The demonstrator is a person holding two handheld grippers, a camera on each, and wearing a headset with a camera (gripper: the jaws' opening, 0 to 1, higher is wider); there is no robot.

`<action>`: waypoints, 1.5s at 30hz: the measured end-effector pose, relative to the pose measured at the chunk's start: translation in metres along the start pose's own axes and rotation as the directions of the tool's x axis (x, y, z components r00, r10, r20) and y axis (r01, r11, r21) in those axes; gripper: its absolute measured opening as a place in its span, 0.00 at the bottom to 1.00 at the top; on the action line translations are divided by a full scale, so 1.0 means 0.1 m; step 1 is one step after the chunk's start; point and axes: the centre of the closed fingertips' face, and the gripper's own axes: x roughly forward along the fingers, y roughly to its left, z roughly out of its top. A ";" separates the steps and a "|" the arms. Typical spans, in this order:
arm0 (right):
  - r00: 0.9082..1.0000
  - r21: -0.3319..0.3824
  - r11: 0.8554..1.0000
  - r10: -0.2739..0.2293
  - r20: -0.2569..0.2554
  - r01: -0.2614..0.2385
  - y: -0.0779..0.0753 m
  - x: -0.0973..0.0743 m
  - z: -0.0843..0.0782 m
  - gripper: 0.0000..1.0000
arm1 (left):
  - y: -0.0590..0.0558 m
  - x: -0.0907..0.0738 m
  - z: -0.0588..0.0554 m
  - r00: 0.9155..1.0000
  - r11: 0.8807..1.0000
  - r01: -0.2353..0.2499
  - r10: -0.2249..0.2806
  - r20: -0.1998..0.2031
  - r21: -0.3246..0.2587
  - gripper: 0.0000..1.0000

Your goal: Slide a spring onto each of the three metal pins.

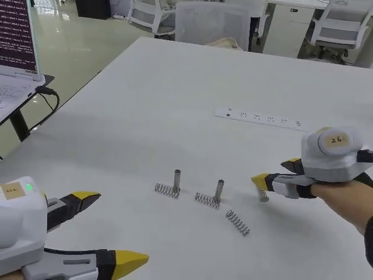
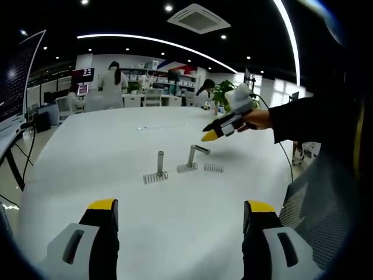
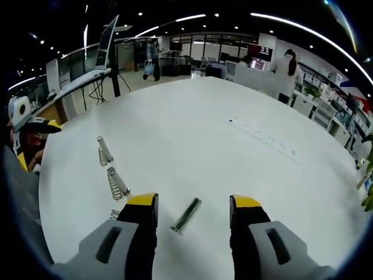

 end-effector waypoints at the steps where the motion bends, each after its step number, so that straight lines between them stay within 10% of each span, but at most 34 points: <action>1: 1.000 -0.002 1.000 -0.001 -0.001 0.001 -0.01 0.01 0.00 0.46 | 0.00 0.00 0.00 1.000 1.000 0.000 0.000 0.002 -0.001 0.86; 45: 0.988 0.039 0.999 -0.002 -0.156 0.008 0.01 0.28 -0.20 0.27 | 0.00 0.02 0.03 1.000 1.000 0.009 -0.009 0.015 0.013 0.87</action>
